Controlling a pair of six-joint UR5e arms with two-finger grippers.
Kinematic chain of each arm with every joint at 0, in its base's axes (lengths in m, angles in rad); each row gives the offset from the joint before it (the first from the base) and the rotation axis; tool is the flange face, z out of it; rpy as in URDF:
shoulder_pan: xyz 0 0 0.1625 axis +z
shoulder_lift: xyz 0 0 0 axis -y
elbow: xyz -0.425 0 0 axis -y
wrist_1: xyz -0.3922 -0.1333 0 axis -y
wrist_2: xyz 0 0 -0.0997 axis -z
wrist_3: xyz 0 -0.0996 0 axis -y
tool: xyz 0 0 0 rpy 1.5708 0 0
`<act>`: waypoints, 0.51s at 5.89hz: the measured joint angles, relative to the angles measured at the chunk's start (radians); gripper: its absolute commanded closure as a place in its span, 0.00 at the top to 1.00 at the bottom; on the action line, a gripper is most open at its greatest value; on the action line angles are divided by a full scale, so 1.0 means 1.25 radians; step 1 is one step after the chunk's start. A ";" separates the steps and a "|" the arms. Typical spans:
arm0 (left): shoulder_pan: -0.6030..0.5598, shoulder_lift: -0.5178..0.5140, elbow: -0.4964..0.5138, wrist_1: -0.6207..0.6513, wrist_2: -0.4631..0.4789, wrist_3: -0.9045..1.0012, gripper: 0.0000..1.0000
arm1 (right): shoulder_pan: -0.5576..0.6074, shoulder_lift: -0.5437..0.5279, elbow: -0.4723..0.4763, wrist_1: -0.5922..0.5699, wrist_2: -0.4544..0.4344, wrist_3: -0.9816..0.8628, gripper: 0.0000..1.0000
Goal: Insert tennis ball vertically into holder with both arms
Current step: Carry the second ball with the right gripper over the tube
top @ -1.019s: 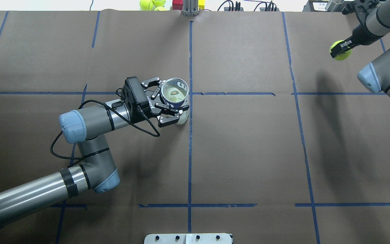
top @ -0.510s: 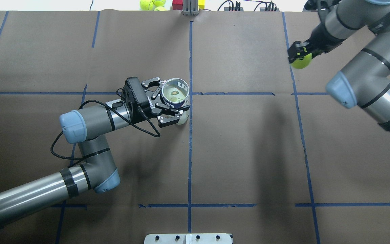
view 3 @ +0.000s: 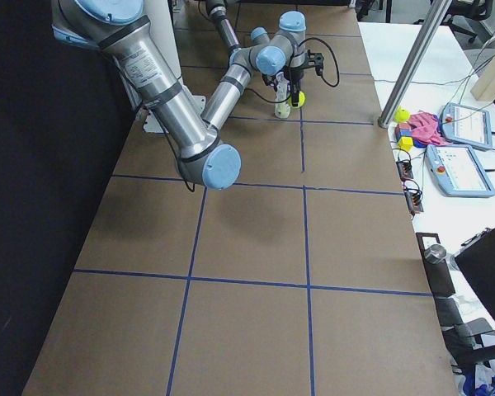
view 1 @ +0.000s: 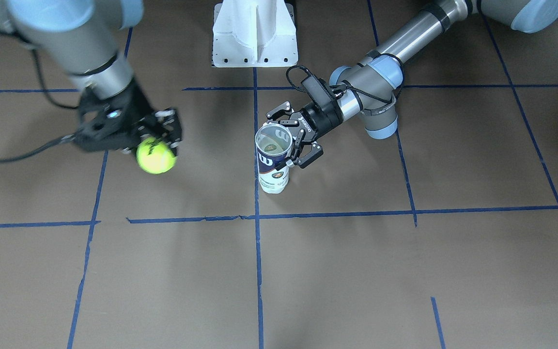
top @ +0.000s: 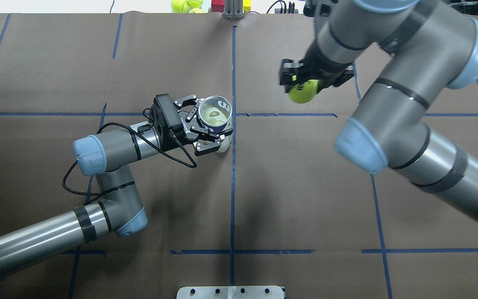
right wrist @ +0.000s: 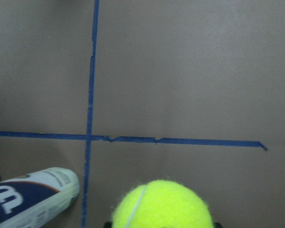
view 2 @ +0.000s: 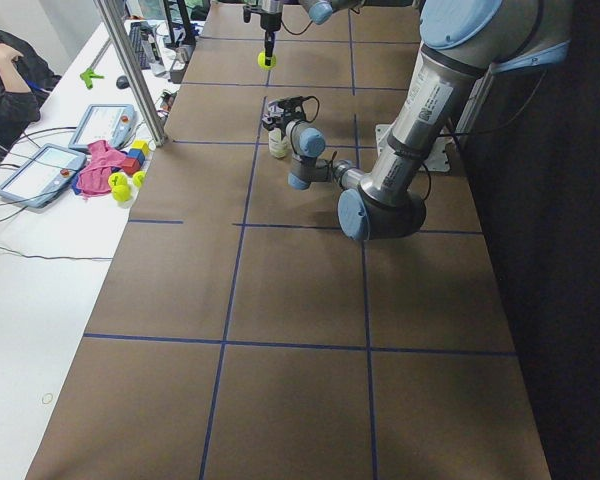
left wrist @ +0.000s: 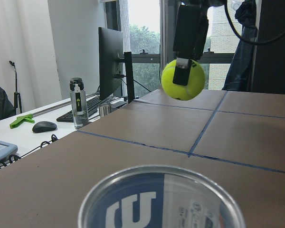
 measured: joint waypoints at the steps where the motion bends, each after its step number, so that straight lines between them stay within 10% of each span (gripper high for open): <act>1: 0.000 -0.001 0.000 0.001 0.000 0.000 0.90 | -0.040 0.058 -0.005 -0.039 -0.029 0.059 0.04; 3: 0.000 -0.002 0.000 0.001 0.001 0.000 0.90 | -0.083 0.160 -0.073 -0.057 -0.061 0.146 0.09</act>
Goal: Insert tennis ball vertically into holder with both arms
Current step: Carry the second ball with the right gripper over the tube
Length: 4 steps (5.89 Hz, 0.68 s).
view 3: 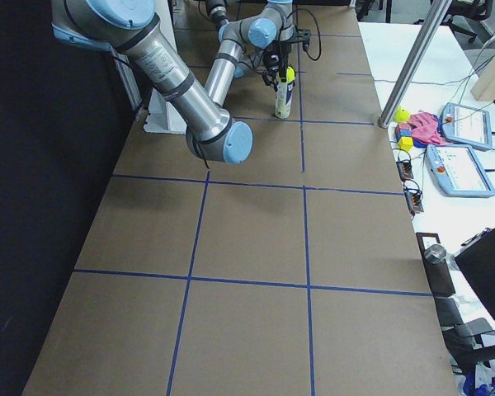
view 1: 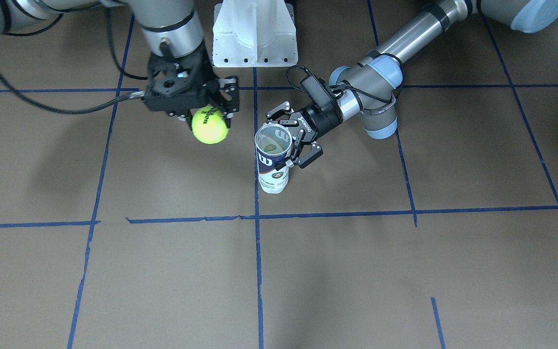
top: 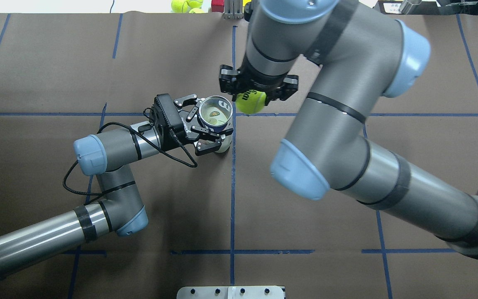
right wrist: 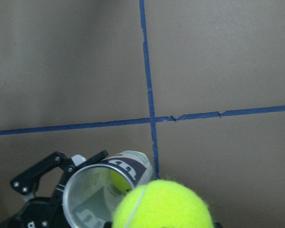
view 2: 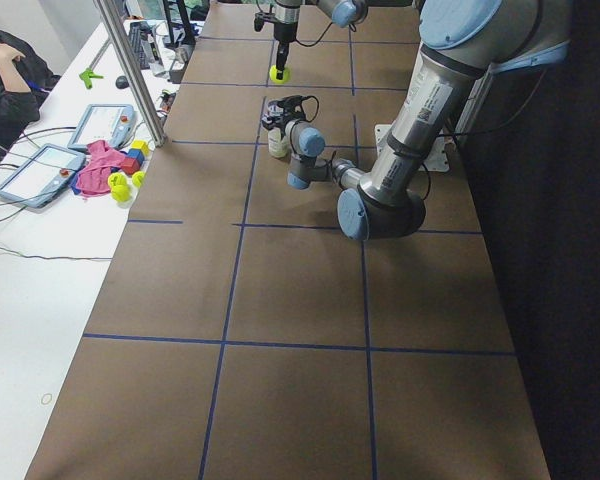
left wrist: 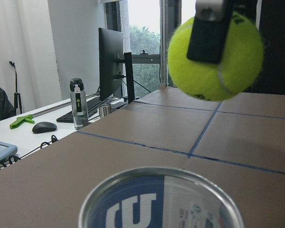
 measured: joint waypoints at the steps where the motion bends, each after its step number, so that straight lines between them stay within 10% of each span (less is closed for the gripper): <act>1: 0.000 0.000 0.000 0.000 0.000 0.000 0.90 | -0.013 0.052 -0.054 -0.001 -0.016 0.027 0.14; 4: 0.001 -0.002 0.000 0.000 0.000 0.000 0.90 | -0.034 0.086 -0.098 -0.001 -0.038 0.044 0.58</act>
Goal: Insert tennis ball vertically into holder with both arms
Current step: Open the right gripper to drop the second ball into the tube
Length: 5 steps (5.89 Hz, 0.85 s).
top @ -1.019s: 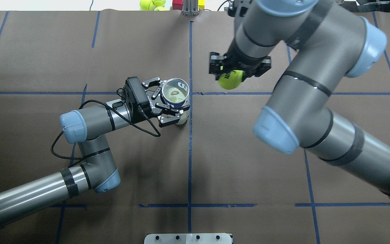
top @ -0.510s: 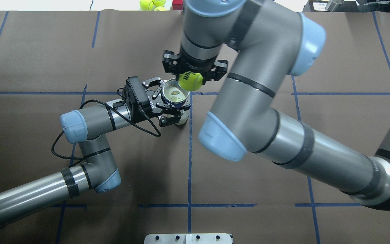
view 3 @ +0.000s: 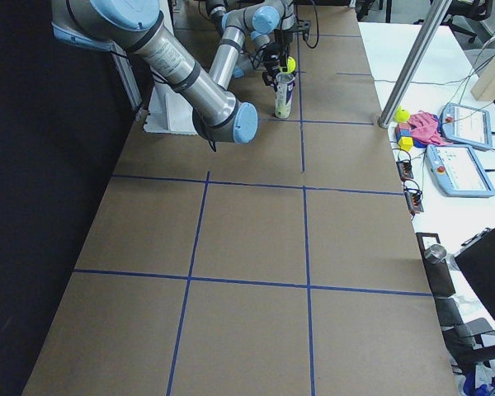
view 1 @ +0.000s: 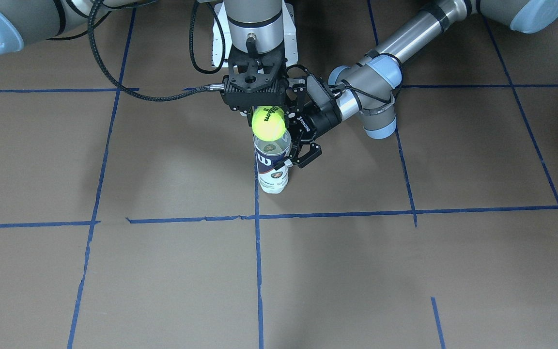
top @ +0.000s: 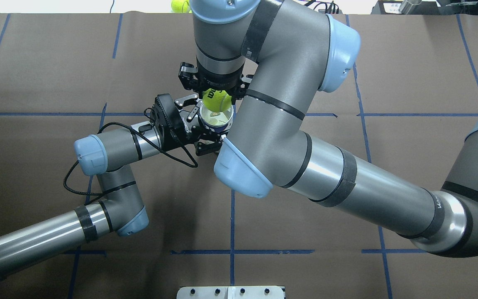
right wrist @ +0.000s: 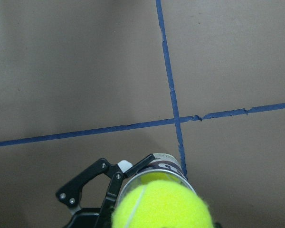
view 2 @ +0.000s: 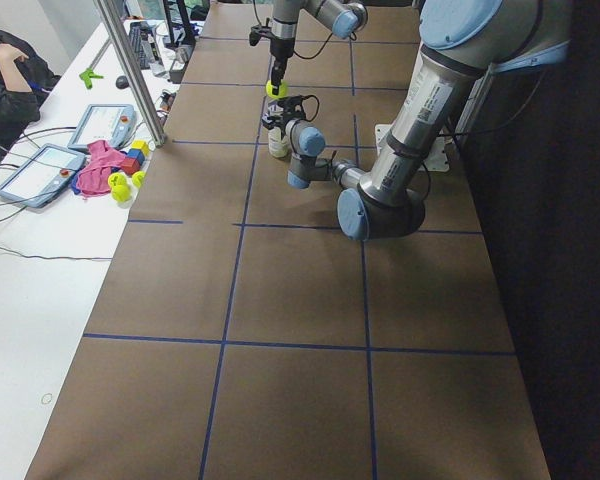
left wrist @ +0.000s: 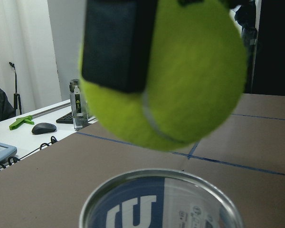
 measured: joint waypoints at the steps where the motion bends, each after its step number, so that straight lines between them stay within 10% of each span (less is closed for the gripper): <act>1: 0.000 0.000 0.000 0.000 0.000 0.000 0.90 | -0.004 0.001 -0.002 0.000 -0.002 0.000 0.77; 5: 0.001 0.000 0.000 0.000 0.000 0.000 0.90 | -0.011 -0.002 -0.004 0.000 -0.009 0.000 0.95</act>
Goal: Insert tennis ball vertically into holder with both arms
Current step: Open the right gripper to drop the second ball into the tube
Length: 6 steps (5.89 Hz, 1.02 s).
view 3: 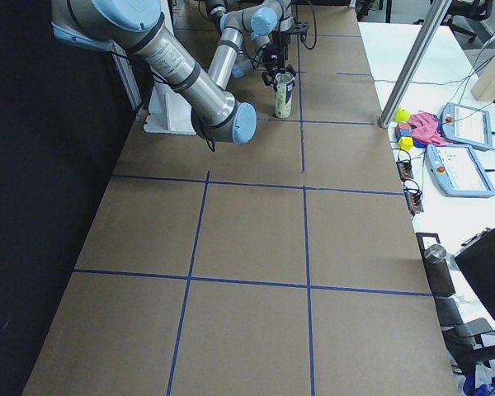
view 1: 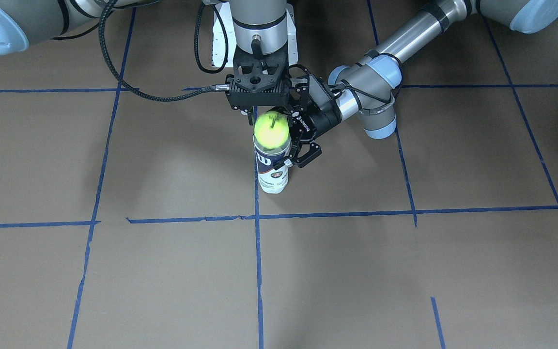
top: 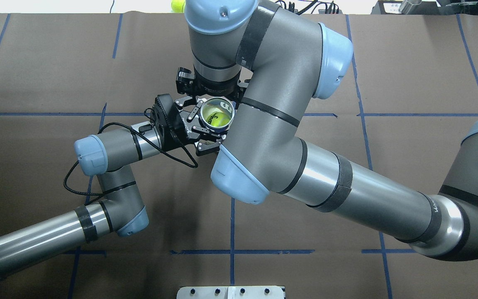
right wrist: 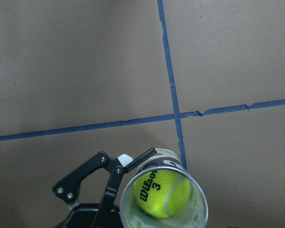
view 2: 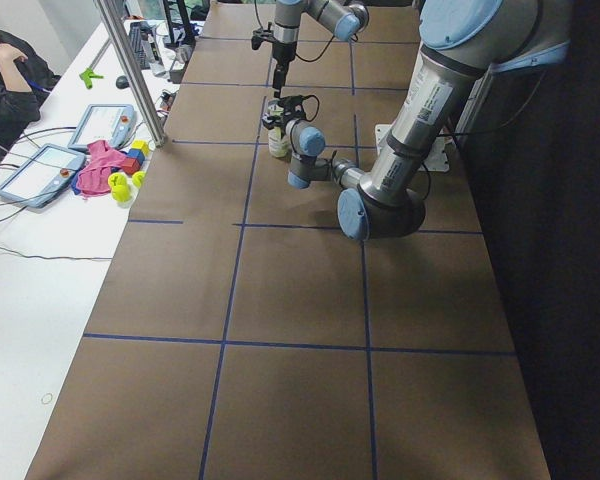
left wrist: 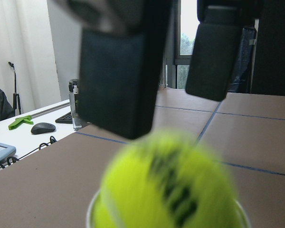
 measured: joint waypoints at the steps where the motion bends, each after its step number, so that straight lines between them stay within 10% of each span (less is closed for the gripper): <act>1: 0.000 0.000 0.000 0.000 0.000 0.000 0.90 | 0.000 0.000 0.000 0.000 -0.001 -0.001 0.99; 6: -0.011 0.002 -0.032 0.000 -0.001 -0.007 0.90 | 0.074 -0.099 0.074 0.001 0.083 -0.195 1.00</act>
